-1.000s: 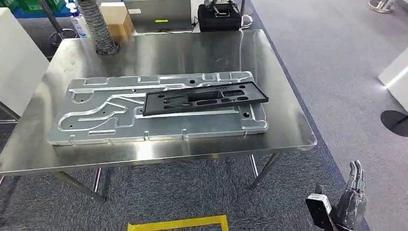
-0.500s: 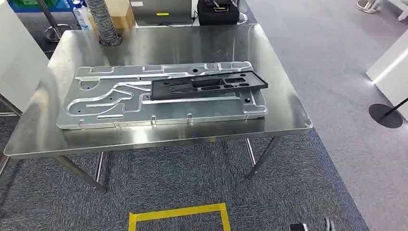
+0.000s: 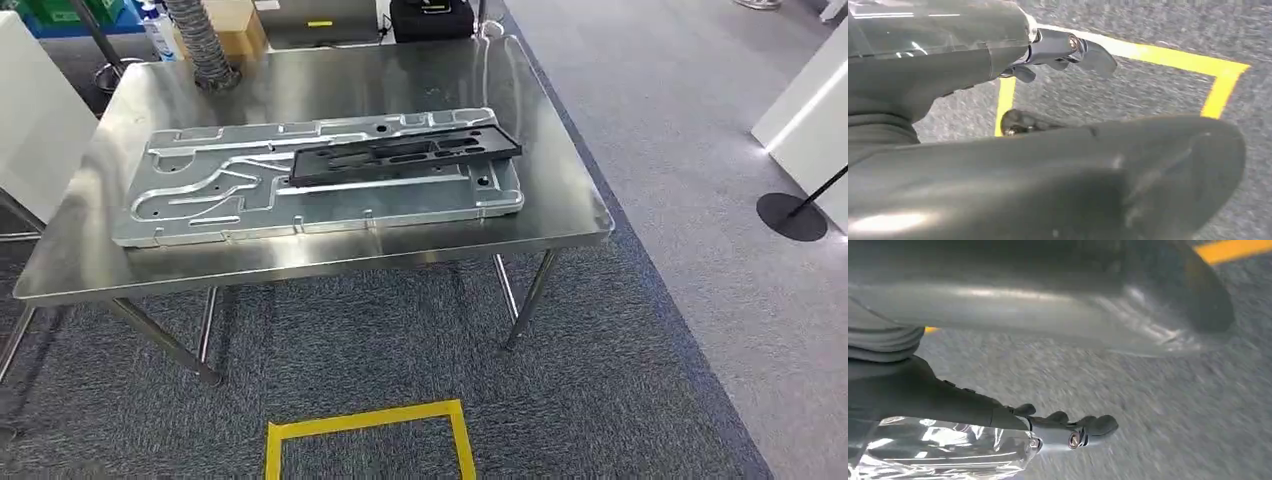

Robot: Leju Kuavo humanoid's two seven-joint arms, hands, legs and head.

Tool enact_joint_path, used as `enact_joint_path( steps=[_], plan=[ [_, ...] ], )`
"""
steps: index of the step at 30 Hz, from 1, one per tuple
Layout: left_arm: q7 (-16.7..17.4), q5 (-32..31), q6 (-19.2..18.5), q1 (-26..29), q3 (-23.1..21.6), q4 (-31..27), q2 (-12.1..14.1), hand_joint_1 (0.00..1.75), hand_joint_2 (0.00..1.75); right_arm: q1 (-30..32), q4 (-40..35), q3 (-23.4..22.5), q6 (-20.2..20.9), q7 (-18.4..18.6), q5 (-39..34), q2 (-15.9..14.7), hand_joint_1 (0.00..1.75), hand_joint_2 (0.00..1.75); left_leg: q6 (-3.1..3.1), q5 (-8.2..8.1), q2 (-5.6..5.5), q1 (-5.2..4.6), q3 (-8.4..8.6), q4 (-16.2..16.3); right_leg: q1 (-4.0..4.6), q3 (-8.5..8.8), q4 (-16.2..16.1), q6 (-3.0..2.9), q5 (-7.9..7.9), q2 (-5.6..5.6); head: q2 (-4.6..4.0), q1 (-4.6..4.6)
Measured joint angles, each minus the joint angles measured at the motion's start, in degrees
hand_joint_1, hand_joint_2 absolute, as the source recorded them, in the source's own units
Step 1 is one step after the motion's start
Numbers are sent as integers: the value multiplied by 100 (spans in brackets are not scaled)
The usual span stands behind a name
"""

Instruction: Take the parts from the cabinet and place them on the table.

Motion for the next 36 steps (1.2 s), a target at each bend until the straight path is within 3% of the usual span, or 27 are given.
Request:
enact_joint_path(
  steps=[2, 3, 4, 5, 6, 8, 9, 11, 12, 13, 14, 15, 17, 18, 19, 20, 24, 25, 26, 28, 29, 30, 31, 32, 34, 35, 36],
  plan=[
    [7, -83, -15, -15, -52, 0, 24, 0, 0, -1, 74, 0, 120, 0, -31, -9, 0, 0, -1, 380, 0, 20, 536, -669, -7, -209, 80, 36, 100, 12, 0, 0],
    [5, -120, -43, -30, -93, 0, 33, 0, 0, -13, 99, 0, 147, 0, -55, -9, 0, 0, 8, 384, -8, 30, 932, -1194, -8, -293, 141, 64, 140, 17, 0, 0],
    [-2, -151, -70, -54, -131, 0, 46, 0, 0, -15, 112, -2, 151, 4, -76, -9, 0, 0, 22, 198, -33, 12, 1289, -1672, 12, -362, 204, 92, 160, 19, 0, 0],
    [-13, -173, -100, -68, -168, 0, 55, 0, 0, -15, 138, -11, 153, 9, -103, -9, 0, 0, 92, 146, -58, -17, 1299, -1803, 12, -387, 240, 128, 192, 13, 0, 0],
    [-20, -186, -118, -67, -179, 0, 59, 0, 0, -21, 151, -33, 162, 9, -118, -11, 0, 0, 113, 162, -46, -25, 1246, -1802, 3, -391, 246, 160, 242, 9, 0, 2],
    [-26, -173, -140, -63, -203, 0, 65, 0, 0, -21, 182, -59, 228, 0, -116, -11, 0, 0, 229, 252, -25, -43, 1195, -1811, -9, -410, 221, 243, 350, 18, 0, 2],
    [-30, -156, -155, -75, -207, 2, 68, 0, 0, -23, 190, -72, 245, -4, -107, -11, 0, 0, 289, 323, 13, -22, 1139, -1821, -47, -451, 263, 268, 273, 30, 0, 0],
    [-50, -81, -214, -78, -207, 2, 74, 0, 0, -28, 201, -74, 379, -79, -22, -9, 0, 0, 361, 446, 27, -25, 984, -1820, -66, -633, 743, 331, -414, 26, 0, 0],
    [-66, -40, -232, -66, -205, 2, 81, 0, 0, -29, 215, -74, 458, -123, 17, -9, 0, 0, 367, 520, 32, -29, 886, -1816, -80, -759, 1228, 361, -782, 27, 0, 2],
    [-72, -5, -286, -52, -203, 2, 85, 0, 0, -35, 225, -74, 629, -177, 65, -9, 0, 0, 364, 593, 41, -35, 789, -1810, -91, -863, 1701, 383, -1003, 26, 0, 2],
    [-72, 17, -317, -45, -194, 2, 87, 0, 0, -37, 225, -70, 725, -201, 94, -9, 0, 0, 357, 644, 46, -36, 718, -1807, -94, -889, 1950, 393, -1036, 26, 0, 0],
    [-70, 35, -365, -36, -181, 2, 90, 0, 0, -43, 230, -57, 840, -227, 122, -9, 0, 0, 345, 724, 57, -36, 627, -1802, -98, -812, 2061, 400, -911, 25, 0, 0],
    [-42, 74, -487, -29, -155, 2, 90, 0, 0, -54, 241, -28, 1036, -236, 109, -9, 0, 0, 321, 834, 64, -33, 472, -1789, -104, -391, 1617, 394, -518, 21, 0, 0],
    [-15, 76, -555, -18, -148, 2, 90, 0, 0, -71, 247, -28, 1175, -221, 72, -9, 0, 0, 300, 891, 62, -30, 392, -1773, -102, 72, 991, 375, -359, 18, 0, 0],
    [-4, 78, -619, -11, -146, 2, 90, 0, 0, -93, 254, -28, 1306, -181, 63, -9, 0, 0, 274, 933, 62, -30, 365, -1764, -99, 520, 389, 343, -412, 14, 0, 0],
    [18, 96, -702, -5, -144, 4, 90, 0, 0, -124, 254, -28, 1450, -72, 63, -9, 0, 0, 237, 969, 63, -53, 331, -1752, -51, 784, -93, 289, -576, 17, 0, 0],
    [96, 168, -1043, -9, -96, 4, 94, 0, 0, -152, 306, -35, 1861, 363, 19, -13, 0, 0, 84, 1176, 75, -40, 296, -1803, -42, 680, -167, 116, -457, 14, 0, 2],
    [98, 175, -1104, -10, -81, 4, 98, 0, 0, -178, 319, -48, 1918, 418, -22, -17, 0, 0, 68, 1037, 40, -10, 234, -1725, -58, 627, -188, 75, -378, -18, 0, 0],
    [96, 177, -1194, 6, -65, 7, 96, 0, 0, -190, 324, -63, 2003, 512, -59, -33, 0, 0, 56, 699, 16, -10, 123, -1468, -56, 558, -185, 27, -320, -11, 0, 0],
    [88, 177, -1290, 6, -50, 9, 96, 0, 0, -191, 337, -96, 2106, 621, -103, -72, 0, 0, 32, 94, 6, -7, -96, -652, -30, 432, -166, 3, -228, -18, 0, 0],
    [72, 175, -1316, 5, -39, 9, 96, 0, 0, -192, 357, -105, 2154, 662, -116, -105, 0, 0, 18, -125, 7, -7, -189, -189, -13, 347, -152, -4, -171, -22, 0, 0],
    [57, 159, -1322, 7, -31, 9, 96, 0, 0, -193, 376, -116, 2182, 669, -120, -124, 0, 0, 17, -130, 6, -8, -186, 29, -3, 264, -136, -3, -120, -23, 0, 0],
    [46, 136, -1327, 7, -30, 9, 96, 0, 0, -193, 383, -133, 2206, 671, -144, -138, 0, 0, 25, 12, 5, -8, -71, -14, 0, 174, -114, 4, -69, -19, 0, 0],
    [37, 126, -1336, 4, -30, 9, 96, 0, 0, -193, 385, -147, 2241, 669, -160, -151, 0, 0, 36, 214, 4, -8, 141, -275, -1, 92, -85, 14, -31, -14, 0, 0],
    [20, 111, -1349, -13, -30, 9, 96, 0, 0, -199, 402, -179, 2280, 669, -199, -177, 0, 0, 72, 517, 0, -8, 828, -1274, -5, -35, -18, 55, 25, -2, 0, 0],
    [-2, 105, -1372, -28, -30, 9, 98, 0, 0, -200, 415, -190, 2300, 654, -219, -201, 0, 0, 95, 369, -12, -24, 1118, -1742, 9, -89, 0, 91, 50, -6, 0, 0],
    [-22, 74, -1395, -27, -30, 9, 98, 0, 0, -204, 424, -195, 2302, 632, -219, -216, 0, 0, 113, 354, -25, -48, 1218, -1966, 14, -114, 25, 118, 82, -17, 0, 0]
  ],
)
